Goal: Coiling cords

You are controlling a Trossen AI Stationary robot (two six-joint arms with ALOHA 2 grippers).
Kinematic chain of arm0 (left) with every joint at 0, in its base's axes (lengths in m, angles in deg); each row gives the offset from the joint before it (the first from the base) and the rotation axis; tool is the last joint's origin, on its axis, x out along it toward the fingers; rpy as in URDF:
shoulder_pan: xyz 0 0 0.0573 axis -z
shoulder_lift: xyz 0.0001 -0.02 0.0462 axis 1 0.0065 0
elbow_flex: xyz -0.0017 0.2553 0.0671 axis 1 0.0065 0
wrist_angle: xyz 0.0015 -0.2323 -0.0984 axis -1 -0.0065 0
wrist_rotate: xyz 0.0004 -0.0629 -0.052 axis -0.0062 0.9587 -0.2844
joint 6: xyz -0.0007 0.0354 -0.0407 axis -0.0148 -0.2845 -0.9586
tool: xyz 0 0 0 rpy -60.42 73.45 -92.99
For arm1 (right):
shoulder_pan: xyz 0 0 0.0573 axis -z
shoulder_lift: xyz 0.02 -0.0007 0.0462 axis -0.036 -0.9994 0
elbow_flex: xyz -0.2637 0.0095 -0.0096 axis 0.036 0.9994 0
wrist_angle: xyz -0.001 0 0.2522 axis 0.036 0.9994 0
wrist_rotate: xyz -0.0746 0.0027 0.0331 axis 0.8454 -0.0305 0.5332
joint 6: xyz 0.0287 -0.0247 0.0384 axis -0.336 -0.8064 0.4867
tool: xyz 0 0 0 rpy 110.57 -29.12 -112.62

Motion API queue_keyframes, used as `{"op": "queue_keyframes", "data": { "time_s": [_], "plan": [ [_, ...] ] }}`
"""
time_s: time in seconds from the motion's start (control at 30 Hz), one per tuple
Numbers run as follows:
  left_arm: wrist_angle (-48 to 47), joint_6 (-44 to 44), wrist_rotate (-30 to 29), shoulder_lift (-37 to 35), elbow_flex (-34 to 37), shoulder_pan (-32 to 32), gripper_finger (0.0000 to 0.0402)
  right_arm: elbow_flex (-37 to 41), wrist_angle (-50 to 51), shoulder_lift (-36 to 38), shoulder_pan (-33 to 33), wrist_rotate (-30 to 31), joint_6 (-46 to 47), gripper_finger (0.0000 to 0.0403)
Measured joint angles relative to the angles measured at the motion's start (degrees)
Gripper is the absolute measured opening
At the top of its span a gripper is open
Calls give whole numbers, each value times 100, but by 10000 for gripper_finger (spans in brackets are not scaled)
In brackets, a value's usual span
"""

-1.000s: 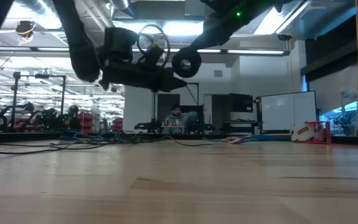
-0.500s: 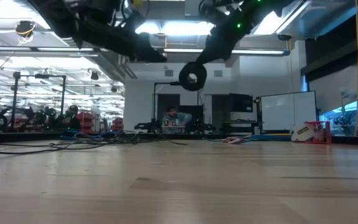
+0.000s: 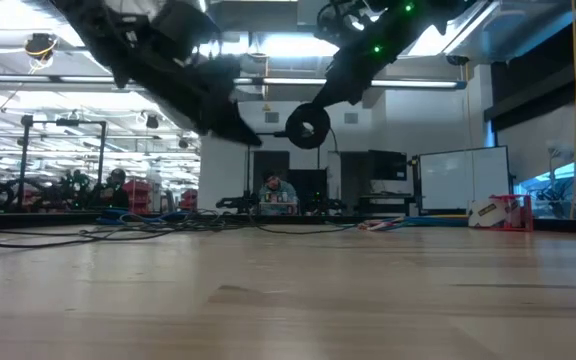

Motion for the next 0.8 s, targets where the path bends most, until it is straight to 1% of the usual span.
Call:
{"op": "queue_keyframes", "data": {
  "time_s": [0.1, 0.17, 0.27, 0.33, 0.4, 0.5, 0.57, 0.67, 0.8],
  "plan": [
    [37, -91, 287, 368, 0, 118, 60, 0, -69, 2, 2, -164, 158, 3],
    [169, -128, 413, 607, 0, 221, 82, 0, 129, 9, 0, -279, 260, 3],
    [415, -131, 445, 938, 0, 411, 108, 85, 398, 9, -2, -474, 444, 3],
    [498, 83, 443, 1171, 0, 521, 118, 164, 484, 9, -2, -513, 574, 3],
    [507, 270, 445, 1461, -4, 569, 123, 270, 535, 9, -15, -513, 731, 3],
    [371, 233, 458, 1901, 2, 558, 124, 375, 754, 9, -33, -534, 987, 3],
    [246, 256, 424, 2045, -30, 510, 125, 422, 957, 20, -68, -559, 1140, 3],
    [-128, 206, 226, 2103, -54, 425, 125, 463, 1176, 22, -141, -568, 1201, 3],
    [-704, 282, 61, 1939, -54, 285, 125, 463, 1434, 26, -335, -618, 1306, 3]
  ]
}}
